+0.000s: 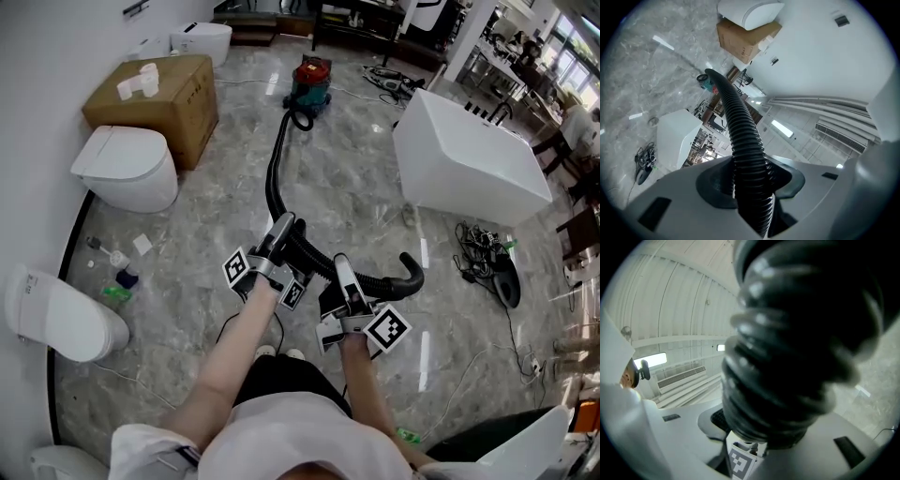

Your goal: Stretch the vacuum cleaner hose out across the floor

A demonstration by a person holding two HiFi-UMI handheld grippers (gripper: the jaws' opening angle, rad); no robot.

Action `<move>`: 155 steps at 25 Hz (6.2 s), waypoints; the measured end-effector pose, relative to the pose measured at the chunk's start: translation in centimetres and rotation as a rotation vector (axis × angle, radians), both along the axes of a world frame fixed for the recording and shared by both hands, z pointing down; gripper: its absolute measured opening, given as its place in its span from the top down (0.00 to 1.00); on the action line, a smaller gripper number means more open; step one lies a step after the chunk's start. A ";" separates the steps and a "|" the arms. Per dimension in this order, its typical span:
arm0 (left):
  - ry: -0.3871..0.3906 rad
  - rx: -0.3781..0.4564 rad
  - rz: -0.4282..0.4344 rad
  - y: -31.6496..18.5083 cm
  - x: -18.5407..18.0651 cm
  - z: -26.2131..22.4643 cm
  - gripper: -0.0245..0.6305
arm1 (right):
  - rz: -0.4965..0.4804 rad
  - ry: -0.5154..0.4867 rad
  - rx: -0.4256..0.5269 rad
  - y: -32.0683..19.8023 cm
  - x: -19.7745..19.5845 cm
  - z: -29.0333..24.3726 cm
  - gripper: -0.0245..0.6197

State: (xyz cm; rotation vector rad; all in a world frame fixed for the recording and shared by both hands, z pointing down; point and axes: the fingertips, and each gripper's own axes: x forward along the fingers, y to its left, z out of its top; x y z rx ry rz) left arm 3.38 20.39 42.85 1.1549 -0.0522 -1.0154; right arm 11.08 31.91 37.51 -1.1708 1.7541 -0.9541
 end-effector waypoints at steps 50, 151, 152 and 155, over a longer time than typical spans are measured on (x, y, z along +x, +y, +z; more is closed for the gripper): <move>-0.929 0.597 0.187 -1.9 -0.5 0.8 0.70 | -0.182 -0.005 -0.082 0.6 -2.7 3.2 0.69; -1.887 2.105 0.492 12.7 2.0 7.1 0.70 | 0.038 -0.593 -0.456 -3.2 1.1 12.1 0.69; -1.871 2.105 0.510 12.8 2.0 7.1 0.69 | 0.039 -0.596 -0.457 -3.2 1.2 12.2 0.69; -1.829 2.115 0.559 13.2 1.7 7.3 0.65 | 0.039 -0.593 -0.456 -3.4 1.3 12.2 0.69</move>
